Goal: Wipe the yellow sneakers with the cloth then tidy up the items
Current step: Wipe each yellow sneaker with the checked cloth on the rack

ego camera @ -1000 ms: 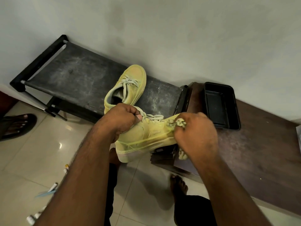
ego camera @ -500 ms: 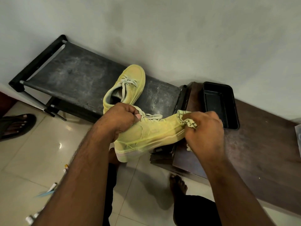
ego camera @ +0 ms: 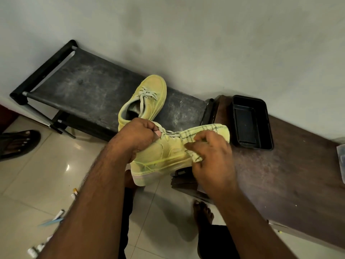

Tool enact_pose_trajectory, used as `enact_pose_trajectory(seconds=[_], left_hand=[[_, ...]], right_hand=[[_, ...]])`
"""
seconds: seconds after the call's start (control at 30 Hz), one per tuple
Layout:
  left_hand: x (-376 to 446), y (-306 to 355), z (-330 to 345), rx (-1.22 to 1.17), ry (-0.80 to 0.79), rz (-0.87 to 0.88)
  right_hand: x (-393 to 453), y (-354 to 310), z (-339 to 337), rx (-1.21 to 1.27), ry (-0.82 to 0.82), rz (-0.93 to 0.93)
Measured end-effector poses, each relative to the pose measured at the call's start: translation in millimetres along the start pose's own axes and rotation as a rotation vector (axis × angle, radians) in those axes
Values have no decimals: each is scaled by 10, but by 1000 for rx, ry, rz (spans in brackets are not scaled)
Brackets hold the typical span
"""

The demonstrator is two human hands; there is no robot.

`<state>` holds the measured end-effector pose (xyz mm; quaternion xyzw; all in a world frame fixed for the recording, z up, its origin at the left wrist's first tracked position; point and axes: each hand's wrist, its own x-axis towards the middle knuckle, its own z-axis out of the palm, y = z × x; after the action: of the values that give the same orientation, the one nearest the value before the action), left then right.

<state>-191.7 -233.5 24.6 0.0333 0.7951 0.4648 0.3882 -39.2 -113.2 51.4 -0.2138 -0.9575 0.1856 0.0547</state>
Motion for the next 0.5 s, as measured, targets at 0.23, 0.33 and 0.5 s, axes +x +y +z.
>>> enact_pose_trajectory(seconds=[0.23,0.33,0.5], left_hand=[[23,-19,11,-39,11,-5],[38,-26,8,-12,17,-14],[45,-35,7,-16,26,-25]], right_hand=[[179,234,-129,-159,69,245],[49,63,-5,-104,27,59],[124,118,-40,-158,8,100]])
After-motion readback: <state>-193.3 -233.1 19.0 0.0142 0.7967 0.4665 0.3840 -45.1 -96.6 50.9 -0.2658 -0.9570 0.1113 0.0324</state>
